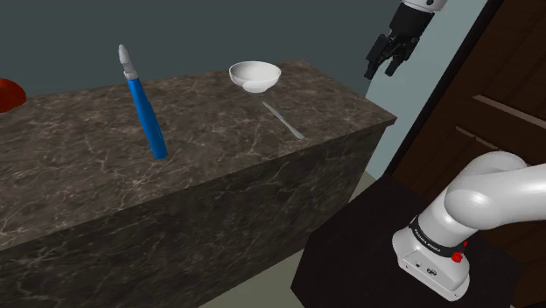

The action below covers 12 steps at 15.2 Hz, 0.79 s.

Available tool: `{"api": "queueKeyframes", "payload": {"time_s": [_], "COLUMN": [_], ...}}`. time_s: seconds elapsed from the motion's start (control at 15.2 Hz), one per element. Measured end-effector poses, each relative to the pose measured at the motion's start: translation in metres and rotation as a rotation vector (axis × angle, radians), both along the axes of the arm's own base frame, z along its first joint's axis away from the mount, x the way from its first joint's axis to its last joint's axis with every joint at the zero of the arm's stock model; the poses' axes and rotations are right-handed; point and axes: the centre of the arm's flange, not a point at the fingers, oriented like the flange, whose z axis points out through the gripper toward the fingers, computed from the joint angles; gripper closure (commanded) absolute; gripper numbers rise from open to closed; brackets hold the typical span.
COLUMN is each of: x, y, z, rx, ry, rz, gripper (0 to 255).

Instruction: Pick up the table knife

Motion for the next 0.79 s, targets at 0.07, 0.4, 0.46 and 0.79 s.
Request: {"api": "queueKeyframes", "payload": {"time_s": [0.07,0.4,0.46,0.79], "x": [0.000,0.041,0.052,0.101], "y": [0.000,0.035,0.044,0.084], "z": [0.000,-0.018,-0.024,-0.052], "rx": [0.000,0.018,0.022,0.044], "ry": [0.000,0.063,0.078,0.156], "rz": [0.000,-0.020,-0.024,-0.049], "gripper": [0,0,0,0]}}
